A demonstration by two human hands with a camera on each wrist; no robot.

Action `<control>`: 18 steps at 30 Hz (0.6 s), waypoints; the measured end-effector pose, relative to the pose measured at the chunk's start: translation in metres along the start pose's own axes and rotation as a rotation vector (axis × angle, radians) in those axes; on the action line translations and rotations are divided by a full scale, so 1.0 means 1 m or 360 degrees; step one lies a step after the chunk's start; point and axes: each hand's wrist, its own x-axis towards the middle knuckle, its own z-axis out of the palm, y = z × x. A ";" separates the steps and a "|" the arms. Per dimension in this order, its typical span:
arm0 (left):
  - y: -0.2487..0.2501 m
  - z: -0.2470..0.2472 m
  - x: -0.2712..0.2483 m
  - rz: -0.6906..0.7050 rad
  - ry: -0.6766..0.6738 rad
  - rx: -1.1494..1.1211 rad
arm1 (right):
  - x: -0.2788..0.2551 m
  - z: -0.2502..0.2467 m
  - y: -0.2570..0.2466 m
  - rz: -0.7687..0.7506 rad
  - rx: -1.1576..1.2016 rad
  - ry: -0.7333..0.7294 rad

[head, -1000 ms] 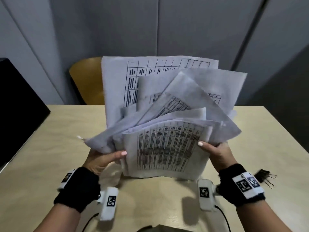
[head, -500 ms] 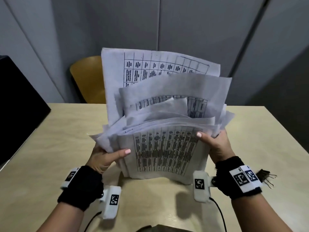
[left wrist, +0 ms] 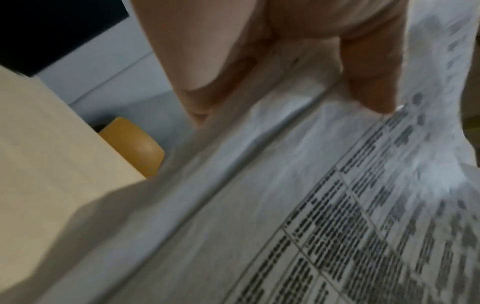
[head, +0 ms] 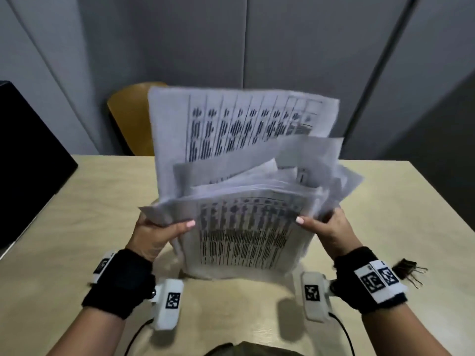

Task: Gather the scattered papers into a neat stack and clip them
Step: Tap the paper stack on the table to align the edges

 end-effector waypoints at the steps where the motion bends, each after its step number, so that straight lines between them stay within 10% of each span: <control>1: -0.004 -0.001 -0.003 -0.0025 -0.0002 -0.0044 | 0.000 -0.004 0.008 0.0045 0.0020 -0.0003; 18: 0.002 0.021 -0.007 0.0107 0.0105 0.0040 | -0.002 0.025 0.017 0.0189 0.0033 0.0116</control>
